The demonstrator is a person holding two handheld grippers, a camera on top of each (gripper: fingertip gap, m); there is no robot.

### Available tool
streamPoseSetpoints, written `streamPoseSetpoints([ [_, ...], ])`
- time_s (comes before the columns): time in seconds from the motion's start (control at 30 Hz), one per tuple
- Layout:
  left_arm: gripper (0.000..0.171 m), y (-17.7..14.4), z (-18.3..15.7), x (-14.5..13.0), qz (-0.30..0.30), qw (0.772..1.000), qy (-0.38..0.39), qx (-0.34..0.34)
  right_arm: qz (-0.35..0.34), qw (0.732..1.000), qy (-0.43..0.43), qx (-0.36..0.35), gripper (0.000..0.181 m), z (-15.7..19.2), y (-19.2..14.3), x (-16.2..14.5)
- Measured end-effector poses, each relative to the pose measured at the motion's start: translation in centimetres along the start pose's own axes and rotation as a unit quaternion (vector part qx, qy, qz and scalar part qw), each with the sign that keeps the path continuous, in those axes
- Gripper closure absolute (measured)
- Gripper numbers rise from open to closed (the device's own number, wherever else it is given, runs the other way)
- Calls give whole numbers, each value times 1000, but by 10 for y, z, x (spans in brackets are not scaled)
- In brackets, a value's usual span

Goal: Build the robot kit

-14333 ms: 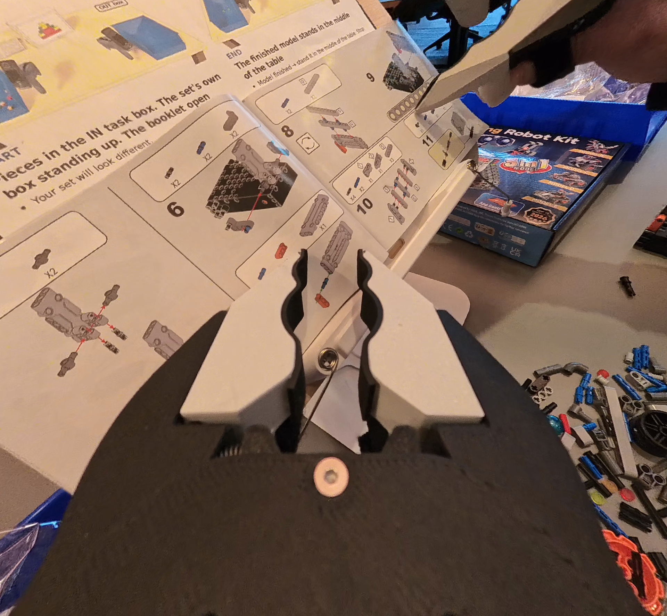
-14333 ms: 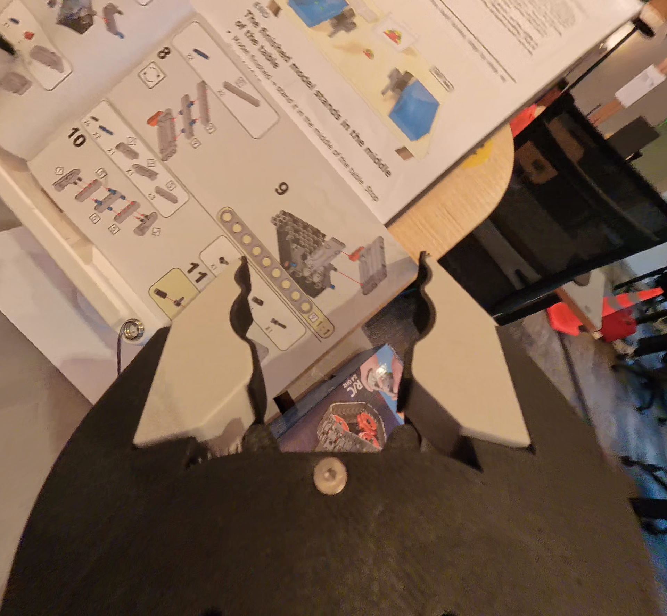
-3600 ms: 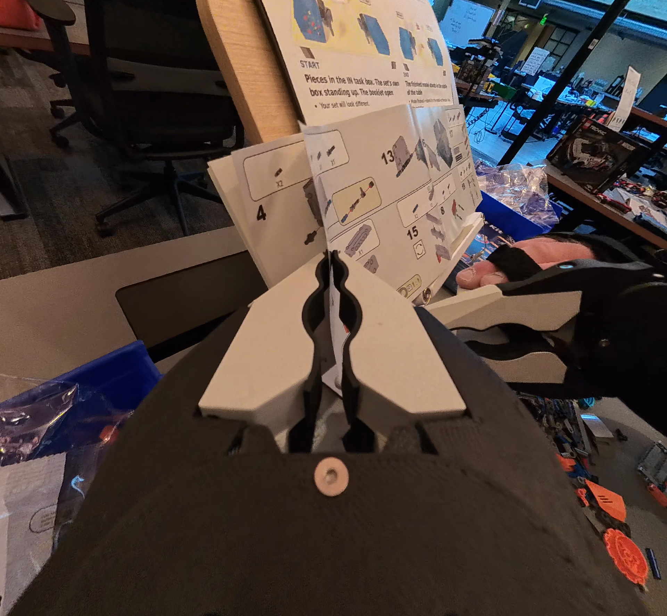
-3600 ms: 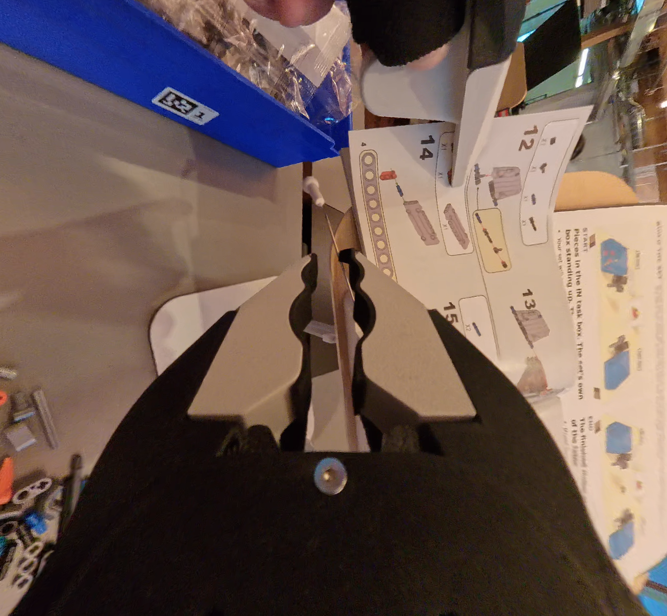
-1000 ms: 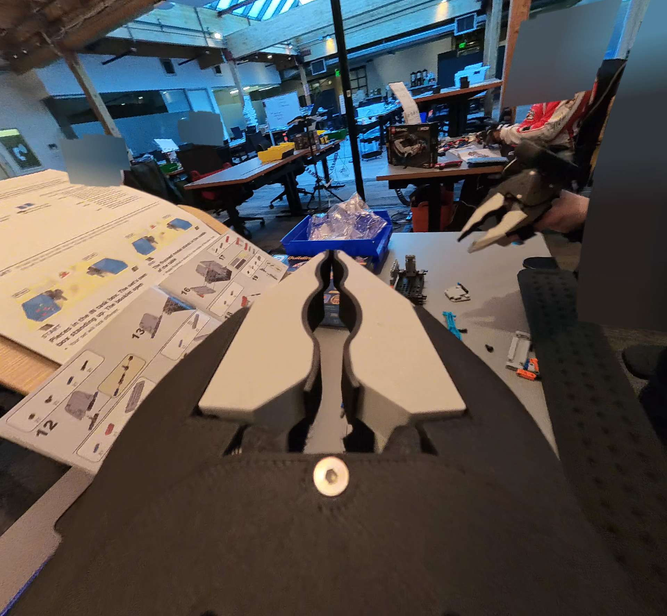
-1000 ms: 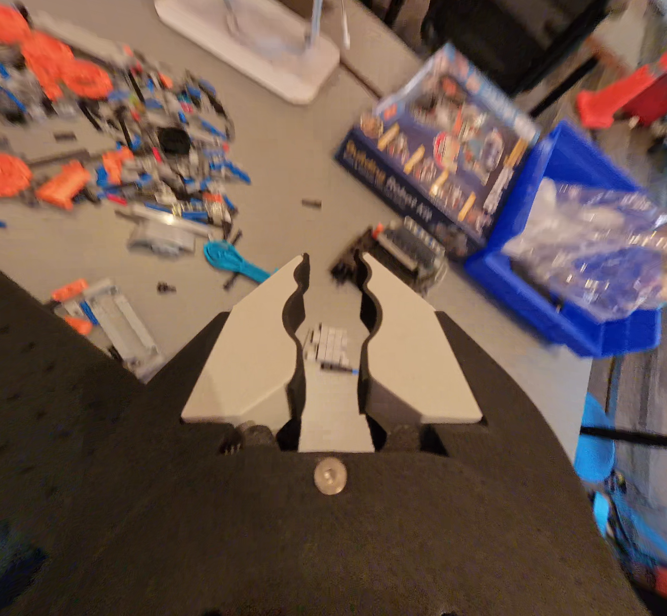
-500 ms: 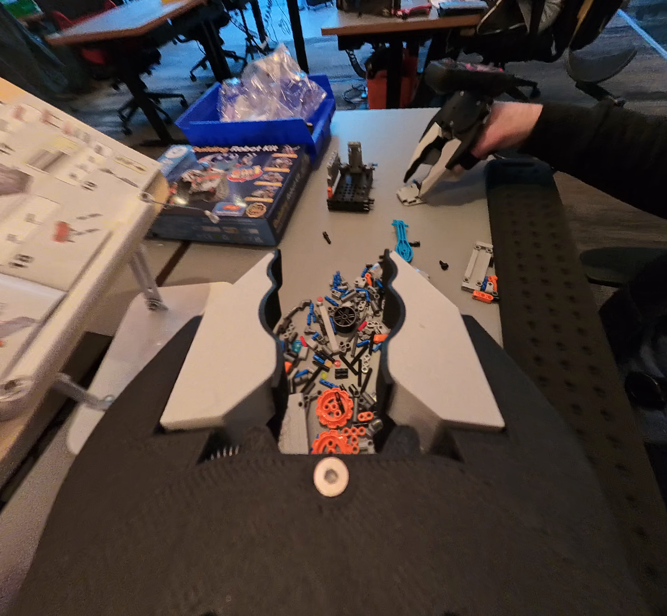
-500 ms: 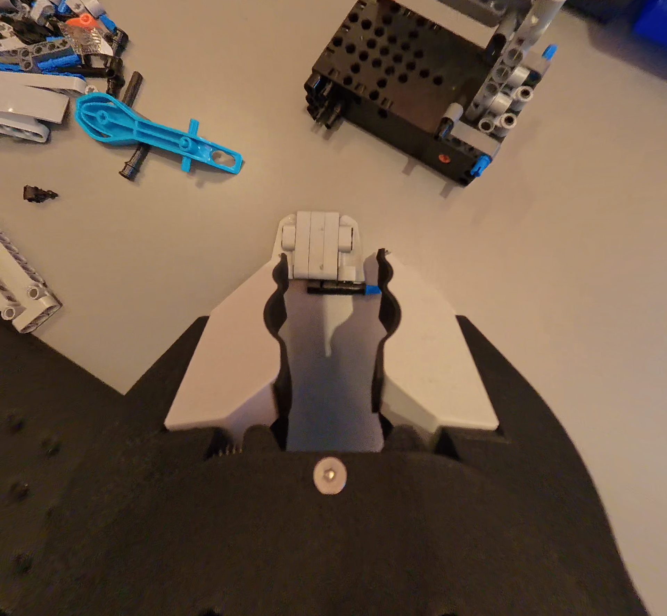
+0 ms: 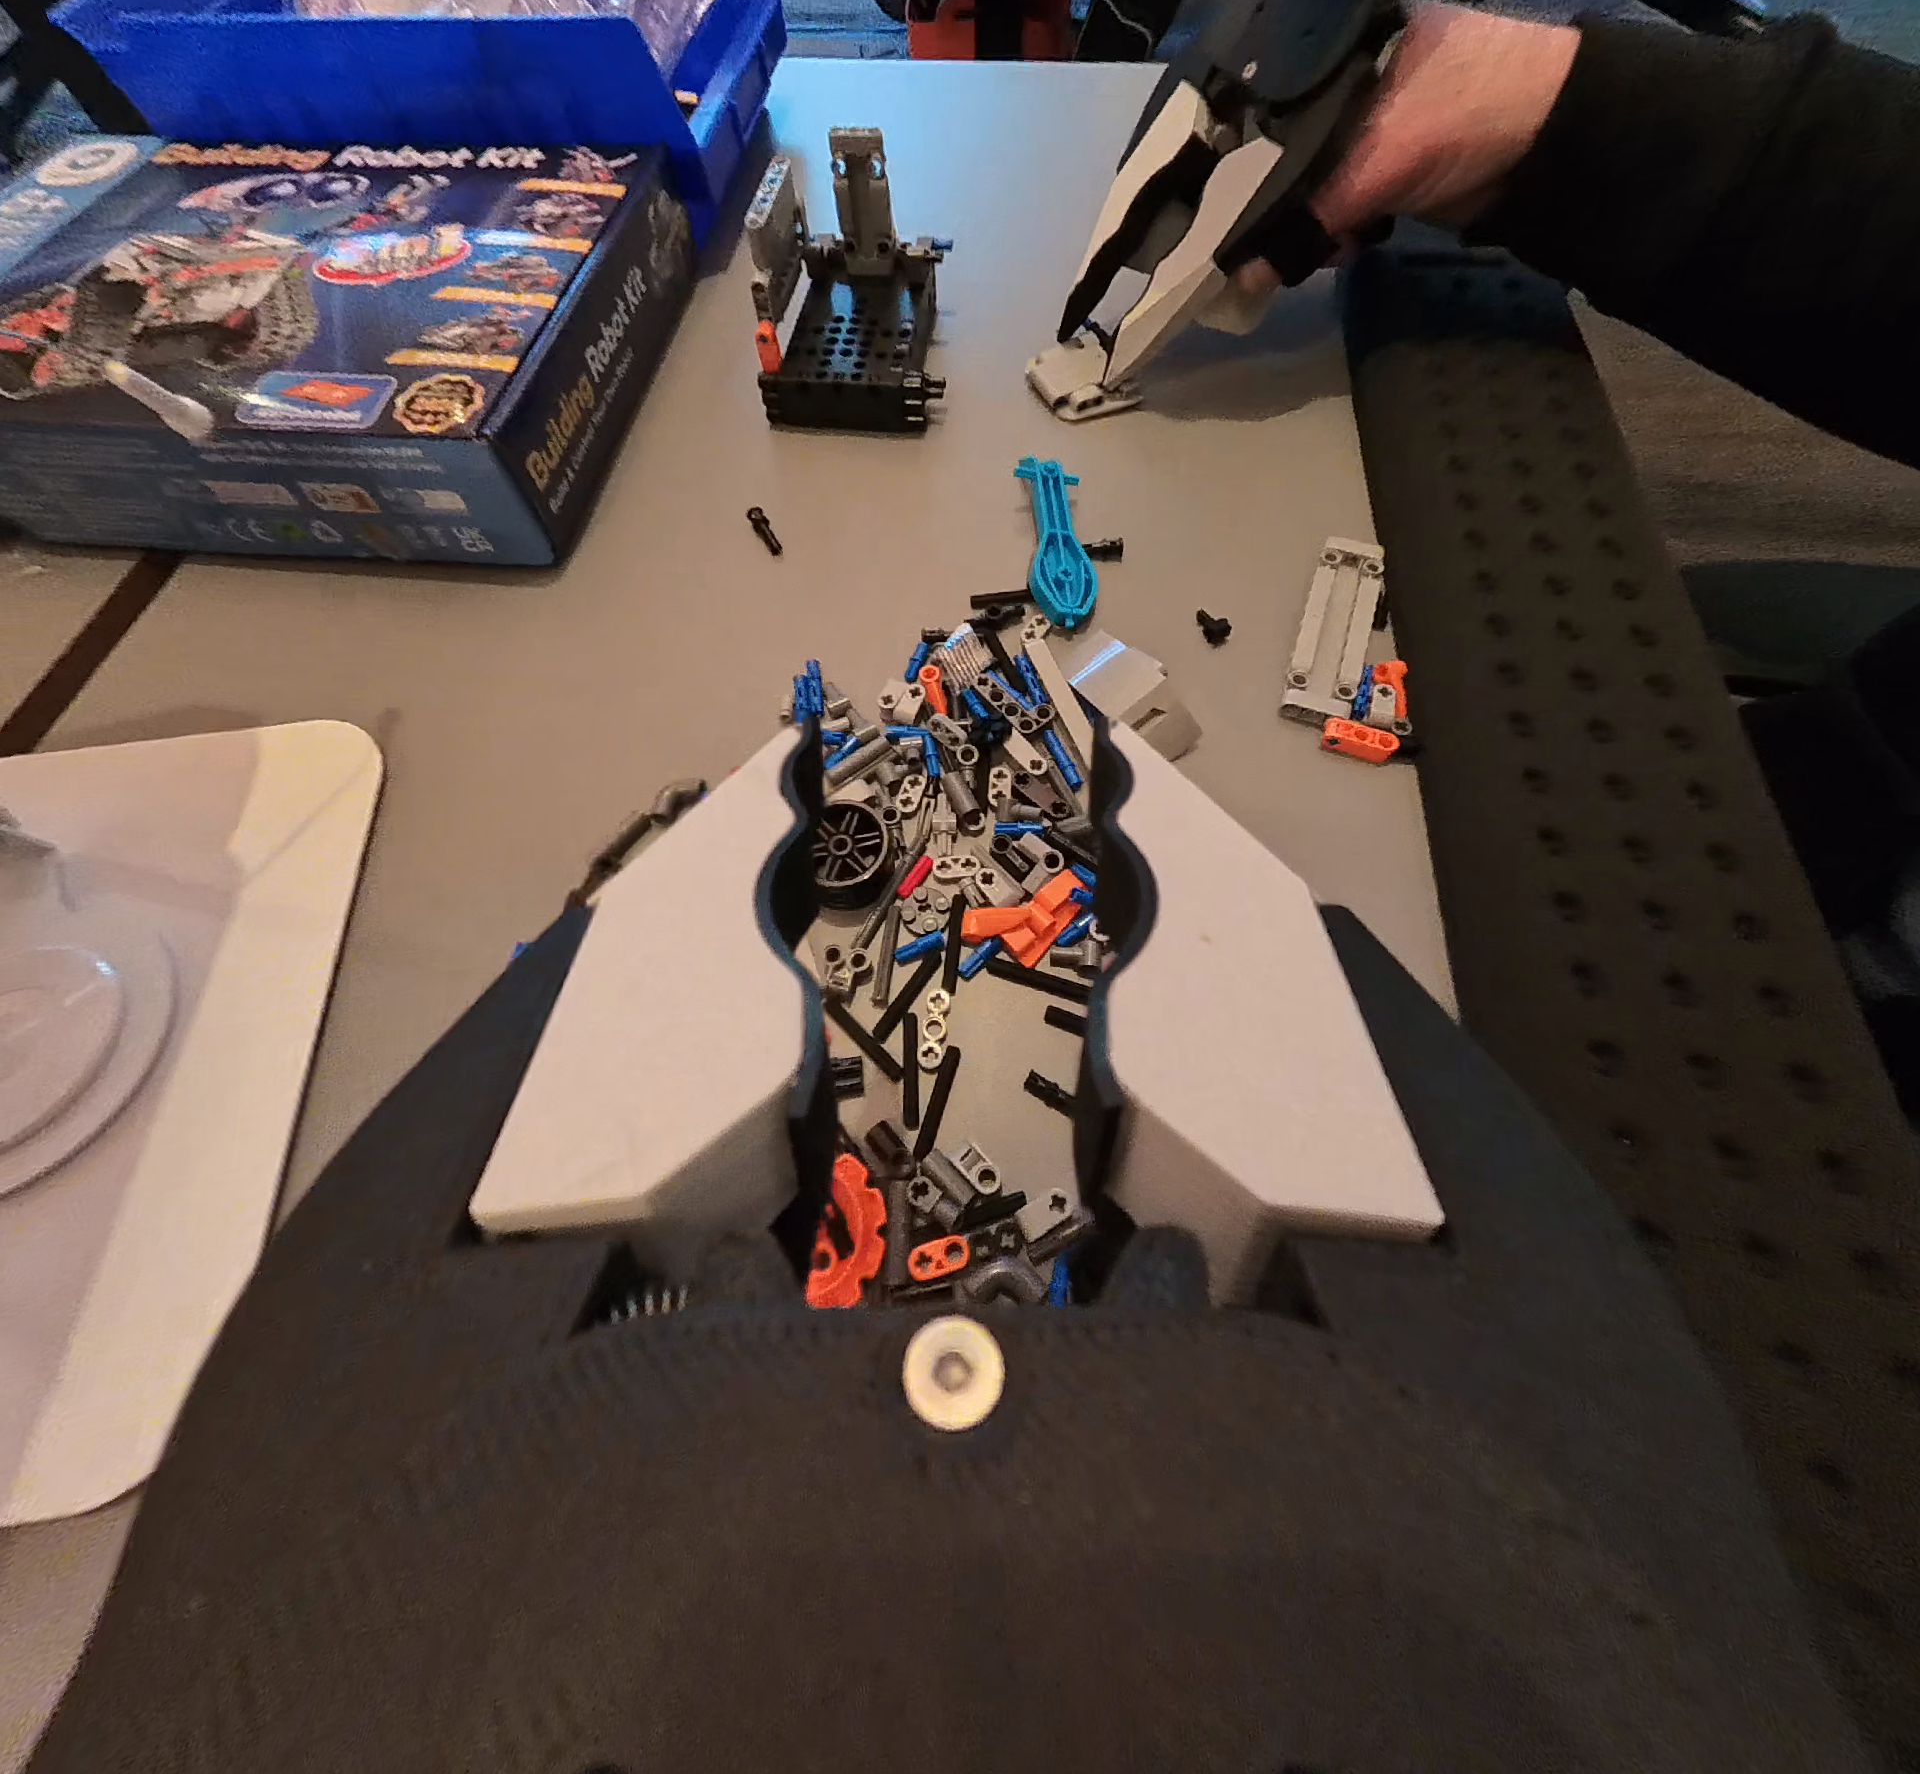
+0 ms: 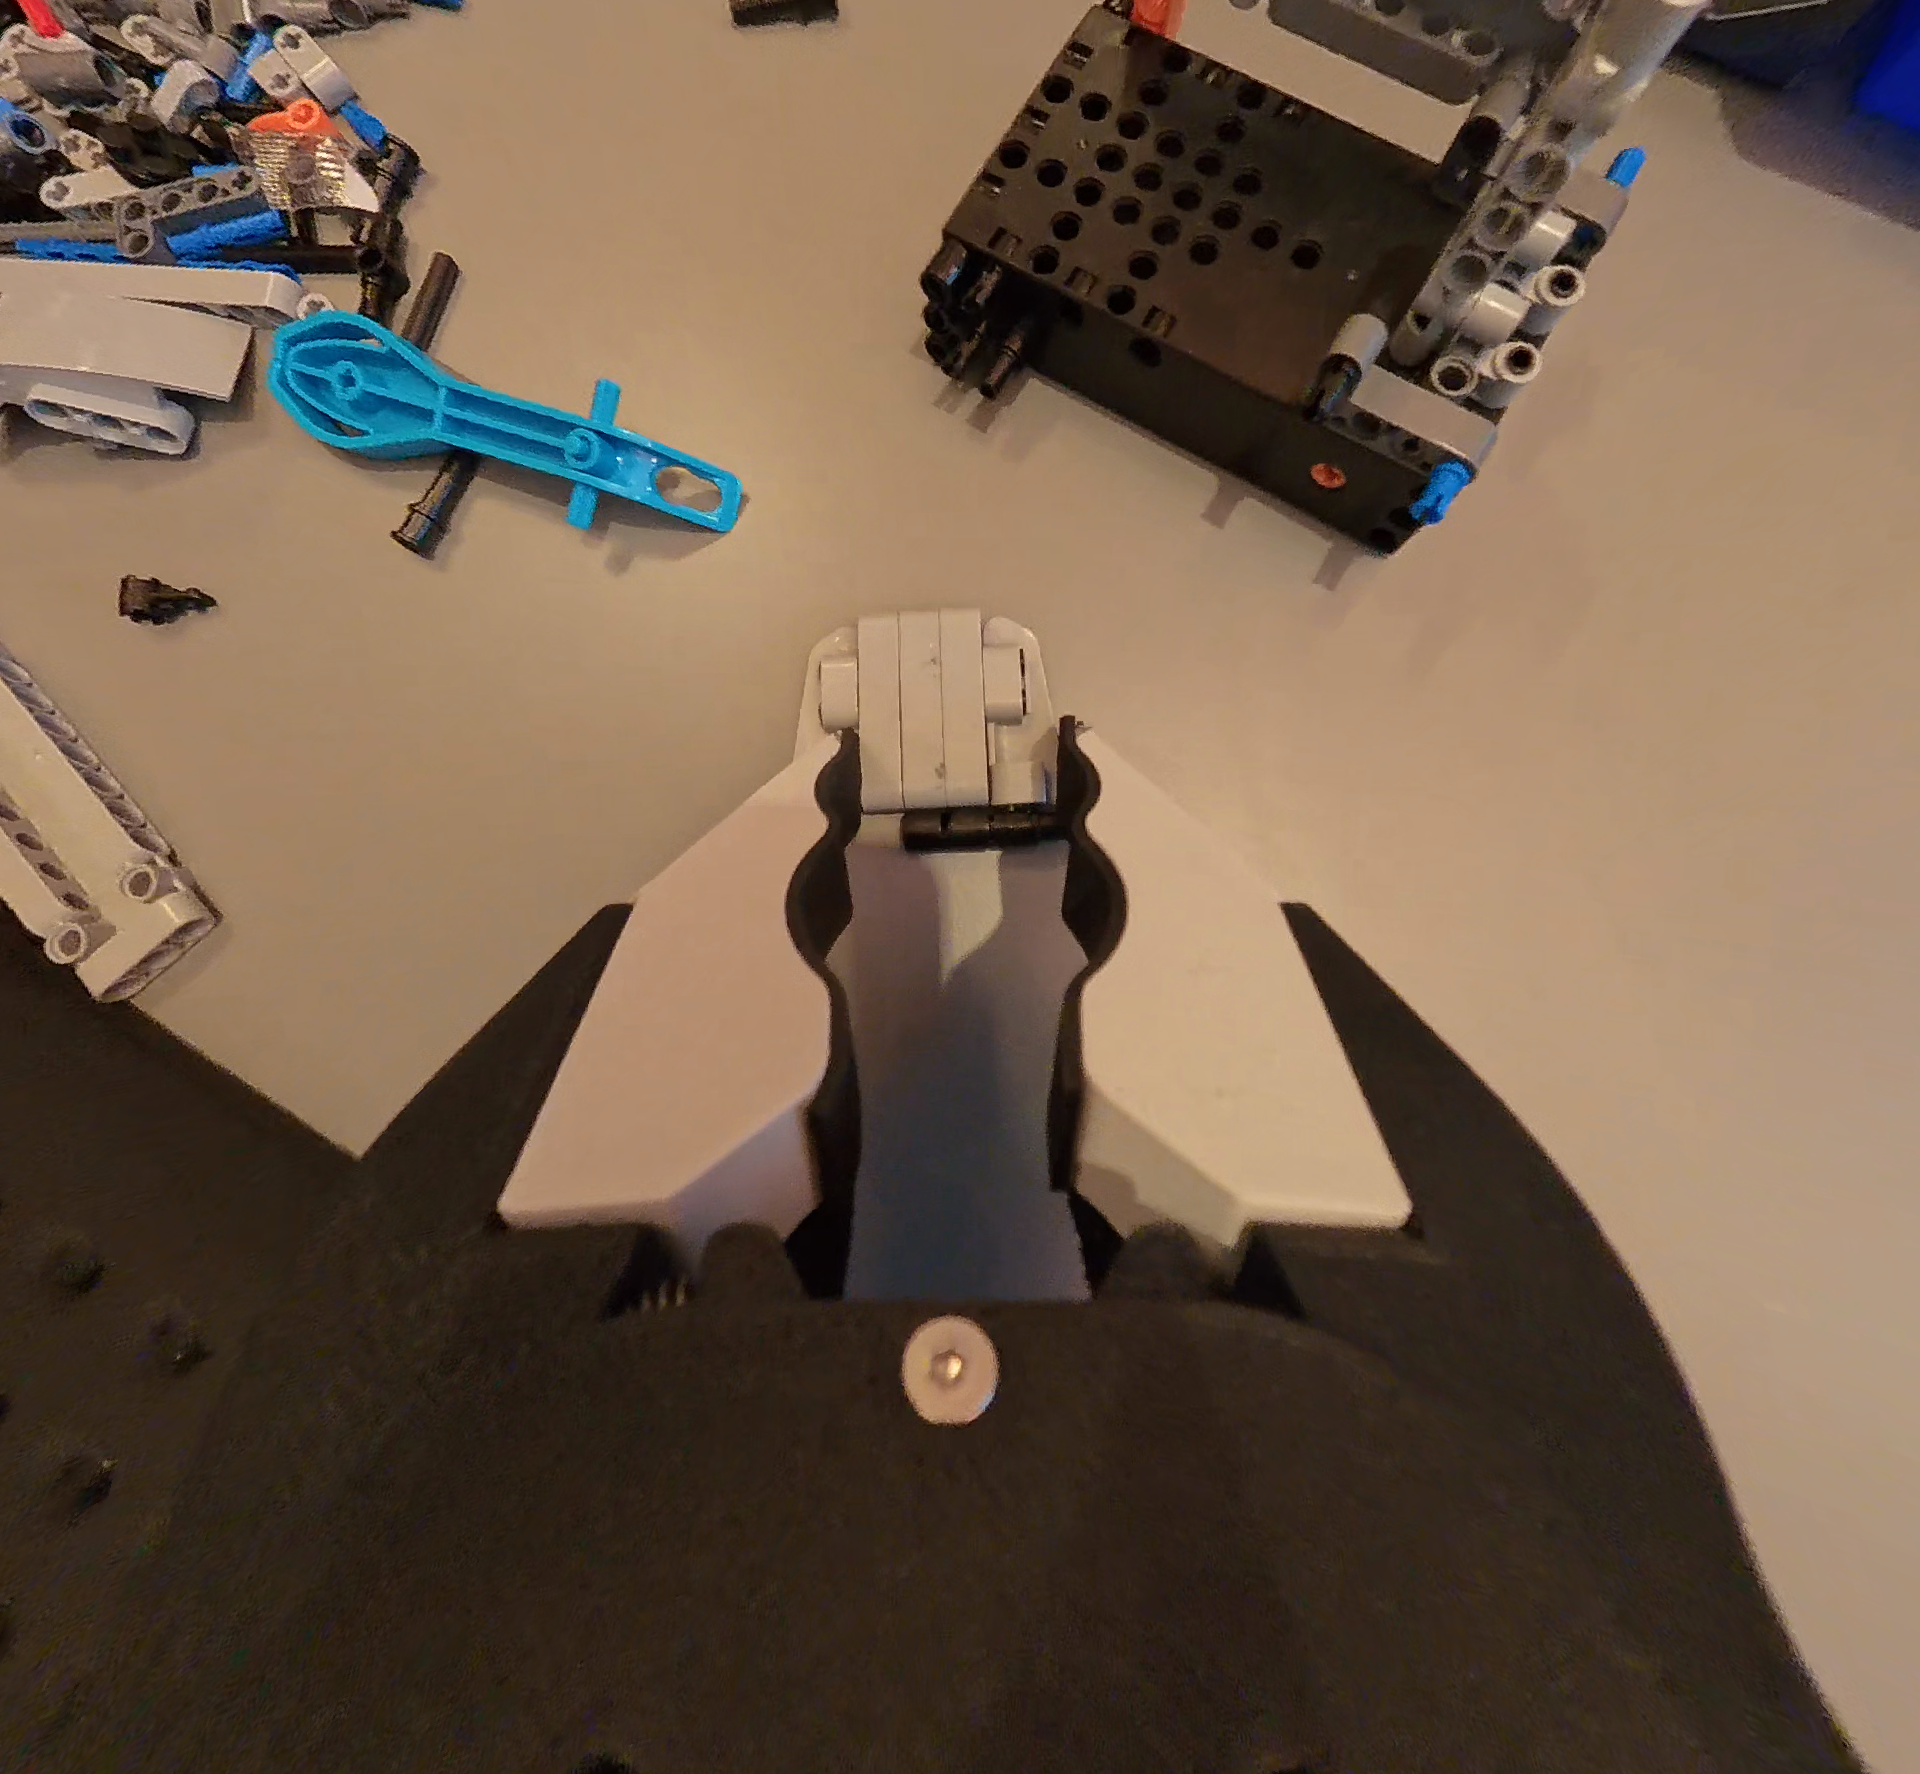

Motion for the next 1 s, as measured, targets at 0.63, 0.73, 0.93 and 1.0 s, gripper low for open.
streamPoseSetpoints([
  [0.63, 124, 24, -12, -10, 22, 1000, 5, -17, -71, 997, 3, -7, 146, 17, -25, 25],
  [0.73, 124, 20, -8, -13, 25, 1000, -2, -16, -42, 998, 36, -12, 146, -1, -18, 5],
  [0.93, 126, 12, 9, -23, 44, 999, -9, 5, -14, 996, 66, -53, 146, -31, -14, -16],
  [1.0, 126, 8, 17, -27, 49, 999, -9, 20, 1, 996, 73, -47, 146, -34, -11, -20],
])
Point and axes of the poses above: each gripper's, where its closed fingertips meet, y out along the fingers, x out of its top, z = x × y across the jaws, the point moved 2 cm from there along -y, back along the fingers, and after that the axes turned 11 degrees about z, right-handed, at the moved point
